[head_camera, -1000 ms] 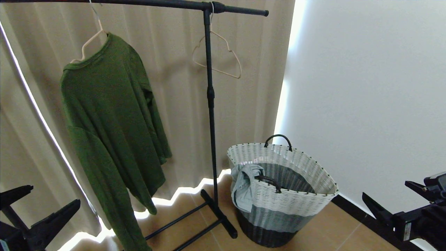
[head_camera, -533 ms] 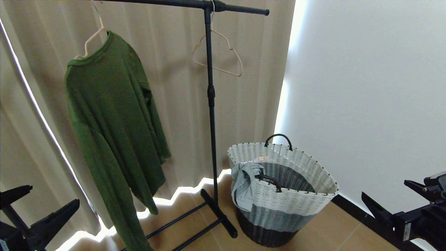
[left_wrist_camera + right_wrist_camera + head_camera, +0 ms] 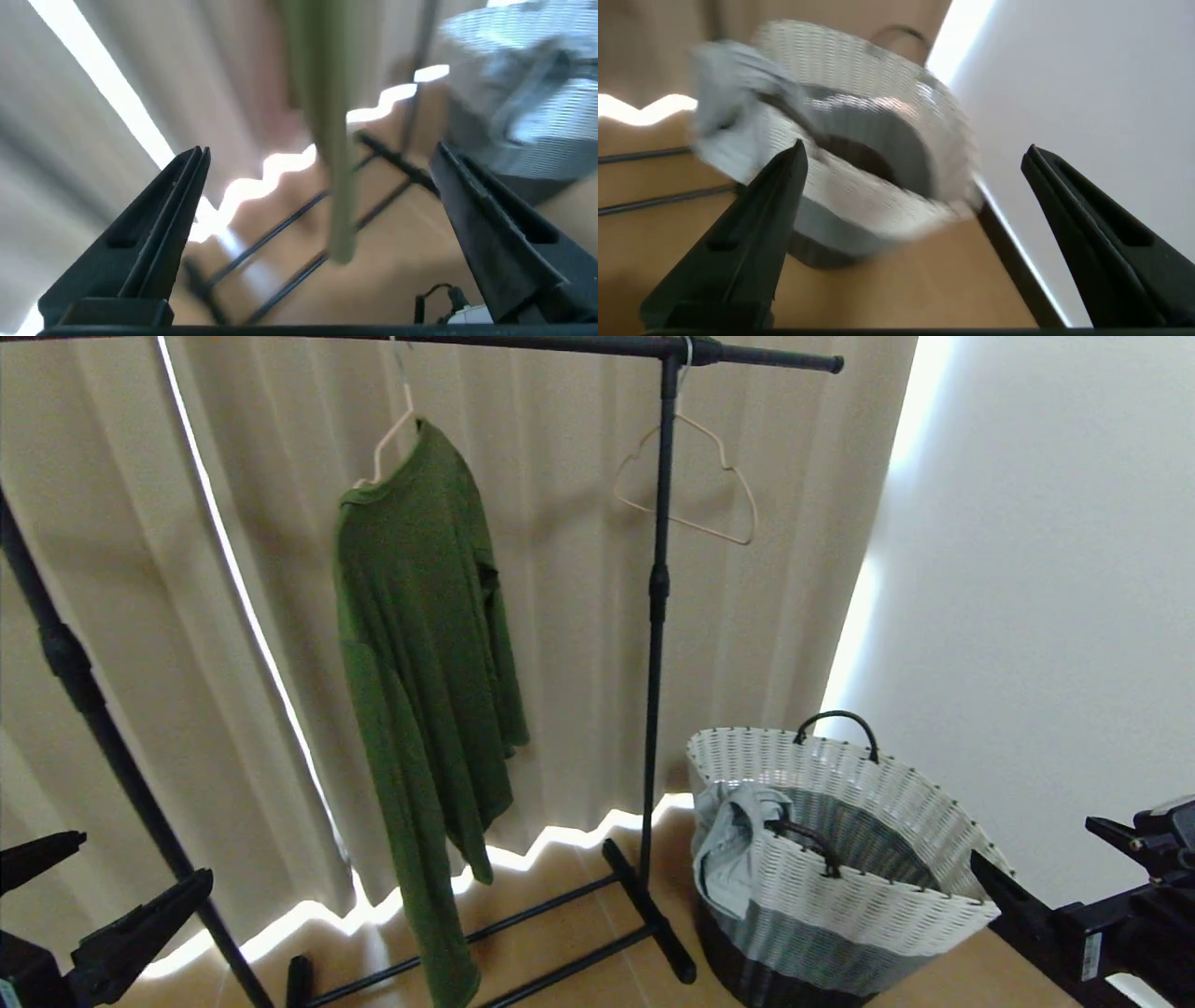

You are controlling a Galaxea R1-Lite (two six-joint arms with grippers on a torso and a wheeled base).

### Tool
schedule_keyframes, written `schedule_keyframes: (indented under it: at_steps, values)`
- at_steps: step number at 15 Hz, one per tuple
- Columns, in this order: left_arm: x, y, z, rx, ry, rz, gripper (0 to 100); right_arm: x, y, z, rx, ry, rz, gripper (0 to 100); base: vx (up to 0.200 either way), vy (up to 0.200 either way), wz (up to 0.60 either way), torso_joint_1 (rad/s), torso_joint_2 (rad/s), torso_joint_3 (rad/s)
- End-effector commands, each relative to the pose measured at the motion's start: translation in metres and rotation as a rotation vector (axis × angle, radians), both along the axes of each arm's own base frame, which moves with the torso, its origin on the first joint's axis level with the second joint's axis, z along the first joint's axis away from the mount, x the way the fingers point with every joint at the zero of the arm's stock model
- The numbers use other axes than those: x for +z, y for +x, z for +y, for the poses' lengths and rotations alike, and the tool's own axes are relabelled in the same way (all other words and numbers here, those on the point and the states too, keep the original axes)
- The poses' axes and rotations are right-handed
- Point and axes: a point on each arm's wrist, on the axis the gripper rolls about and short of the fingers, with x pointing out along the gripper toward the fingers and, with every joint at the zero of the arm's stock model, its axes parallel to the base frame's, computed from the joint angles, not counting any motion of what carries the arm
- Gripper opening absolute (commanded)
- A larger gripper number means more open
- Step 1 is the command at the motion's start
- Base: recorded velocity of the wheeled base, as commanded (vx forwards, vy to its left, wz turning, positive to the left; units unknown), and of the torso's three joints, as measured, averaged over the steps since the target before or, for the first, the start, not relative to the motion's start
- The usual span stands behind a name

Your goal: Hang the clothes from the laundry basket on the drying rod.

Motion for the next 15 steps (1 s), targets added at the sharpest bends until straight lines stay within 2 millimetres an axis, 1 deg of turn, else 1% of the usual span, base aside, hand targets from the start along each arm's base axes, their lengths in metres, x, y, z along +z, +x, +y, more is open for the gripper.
schedule_keyframes:
  at_steps: [1, 7, 12, 15]
  values:
    - [-0.0002, -0.0001, 0.0000, 0.001, 0.000, 0.001, 100, 0.0001, 0.0003, 0.0001, 0.000, -0.001, -0.001, 100, 0.000, 0.000, 0.60, 0.002, 0.00, -0.002]
    - [-0.0010, -0.0005, 0.0000, -0.001, 0.001, 0.002, 100, 0.0002, -0.0003, 0.0000, 0.001, 0.002, -0.002, 100, 0.000, 0.000, 0.60, 0.006, 0.00, 0.003]
    - [-0.0048, -0.0042, 0.0000, -0.007, 0.025, -0.002, 100, -0.0005, 0.0002, -0.0002, 0.002, 0.004, 0.006, 100, 0.000, 0.000, 0.00, 0.000, 0.00, 0.000]
    - [-0.0043, -0.0046, 0.0000, -0.008, 0.031, -0.025, 100, -0.0027, -0.0001, -0.0063, -0.047, -0.004, 0.027, 100, 0.000, 0.000, 0.00, 0.000, 0.00, 0.000]
